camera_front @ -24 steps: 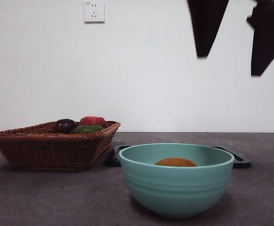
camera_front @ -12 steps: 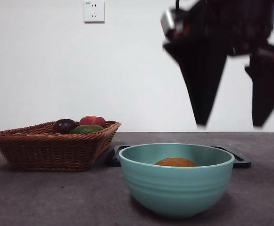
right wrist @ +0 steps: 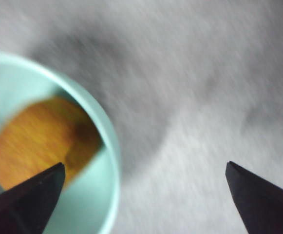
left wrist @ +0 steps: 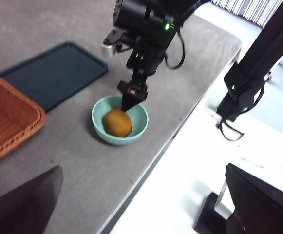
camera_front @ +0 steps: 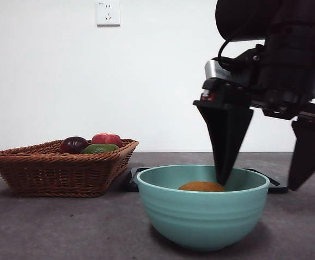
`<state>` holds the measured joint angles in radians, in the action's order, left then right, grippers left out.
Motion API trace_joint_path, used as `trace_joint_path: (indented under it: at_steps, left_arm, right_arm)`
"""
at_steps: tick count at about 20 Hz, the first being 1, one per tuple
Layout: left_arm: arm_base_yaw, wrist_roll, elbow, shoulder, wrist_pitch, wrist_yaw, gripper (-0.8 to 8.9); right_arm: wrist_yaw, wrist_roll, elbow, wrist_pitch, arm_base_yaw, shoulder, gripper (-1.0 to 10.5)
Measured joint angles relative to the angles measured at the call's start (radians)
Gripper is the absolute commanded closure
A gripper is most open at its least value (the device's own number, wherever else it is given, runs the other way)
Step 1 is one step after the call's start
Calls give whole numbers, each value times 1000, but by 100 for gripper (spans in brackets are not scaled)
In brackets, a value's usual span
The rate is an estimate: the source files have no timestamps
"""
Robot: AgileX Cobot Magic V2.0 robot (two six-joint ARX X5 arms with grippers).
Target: Pick up the wifruite, put it on the bowl, pick up the plate, put it on desk
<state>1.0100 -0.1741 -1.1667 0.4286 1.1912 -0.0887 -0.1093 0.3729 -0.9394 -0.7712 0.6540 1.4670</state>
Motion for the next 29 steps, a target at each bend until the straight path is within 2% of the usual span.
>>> trace_joint_path:
  at_steps: [5, 8, 13, 18, 21, 25, 29]
  left_arm:
    - [0, 0, 0, 0, -21, 0, 281]
    - [0, 0, 0, 0, -22, 0, 281]
    - [0, 0, 0, 0, -22, 0, 281]
    - [0, 0, 0, 0, -25, 0, 281]
    - [0, 0, 0, 0, -26, 0, 281]
    - [0, 0, 0, 0, -27, 0, 281]
    - [0, 0, 0, 0, -28, 0, 281]
  right_arm:
    - [-1, 18, 0, 13, 0, 40, 599]
    - [-4, 21, 0, 16, 0, 65, 722]
    - [-55, 25, 0, 69, 7, 85, 932]
    - [-62, 28, 0, 77, 15, 85, 941]
    - [-63, 29, -29, 17, -5, 85, 941]
    - [-55, 16, -119, -42, -68, 90, 941]
    - [-55, -40, -281, -113, -154, 153, 941]
